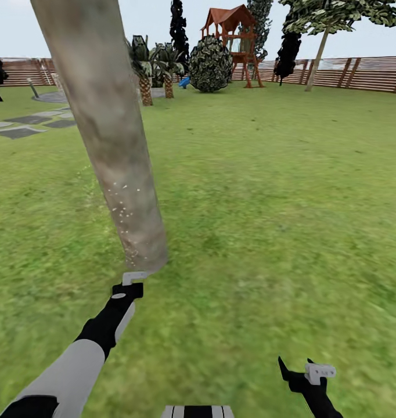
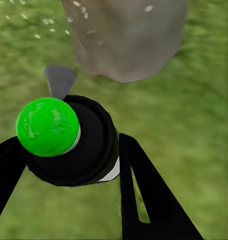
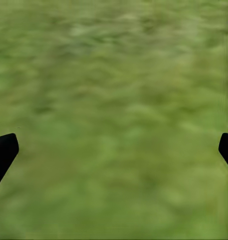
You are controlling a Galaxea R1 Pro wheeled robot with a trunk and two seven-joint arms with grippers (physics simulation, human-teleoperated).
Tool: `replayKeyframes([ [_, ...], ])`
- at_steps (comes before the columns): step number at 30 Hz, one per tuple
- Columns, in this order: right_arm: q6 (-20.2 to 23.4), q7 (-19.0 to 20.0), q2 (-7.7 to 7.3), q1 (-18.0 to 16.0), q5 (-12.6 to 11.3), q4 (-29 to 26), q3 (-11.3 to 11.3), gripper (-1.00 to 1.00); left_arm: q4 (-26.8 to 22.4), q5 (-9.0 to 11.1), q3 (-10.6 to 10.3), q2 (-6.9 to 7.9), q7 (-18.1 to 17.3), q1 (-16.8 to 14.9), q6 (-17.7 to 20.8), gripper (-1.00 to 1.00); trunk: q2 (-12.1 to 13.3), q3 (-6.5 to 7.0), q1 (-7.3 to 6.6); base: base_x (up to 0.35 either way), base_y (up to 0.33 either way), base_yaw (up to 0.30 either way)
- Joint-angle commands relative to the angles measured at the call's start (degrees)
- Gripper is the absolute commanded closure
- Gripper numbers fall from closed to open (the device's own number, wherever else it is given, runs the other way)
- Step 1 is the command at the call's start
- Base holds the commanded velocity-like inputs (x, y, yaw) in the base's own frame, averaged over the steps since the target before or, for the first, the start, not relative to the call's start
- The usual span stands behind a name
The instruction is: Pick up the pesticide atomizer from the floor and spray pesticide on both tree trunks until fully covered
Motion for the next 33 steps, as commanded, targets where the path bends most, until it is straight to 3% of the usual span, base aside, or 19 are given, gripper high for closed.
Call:
replayKeyframes([
  [1,0.0,0.0,0.0,0.0,0.0,0.0,0.0,-1.0,0.0,0.0,0.0,-0.01,0.0,0.0,0.0,1.0,0.0,0.0,0.0,0.238,-0.191,0.0],
  [7,0.0,0.0,0.0,0.0,0.0,0.0,0.0,-1.0,0.0,0.0,0.0,-0.02,0.0,0.0,0.1,1.0,0.0,0.0,0.0,0.224,-0.2,0.025],
  [21,0.0,0.0,0.0,0.0,0.0,0.0,0.0,-1.0,0.1,0.0,0.0,-0.02,0.0,0.0,0.5,1.0,0.0,0.0,0.0,0.106,-0.261,0.271],
  [33,0.0,0.0,0.0,0.0,0.0,0.0,0.0,-1.0,0.1,0.0,-0.1,-0.11,0.0,0.0,0.6,1.0,0.0,-0.11,0.0,0.049,-0.27,0.057],
])
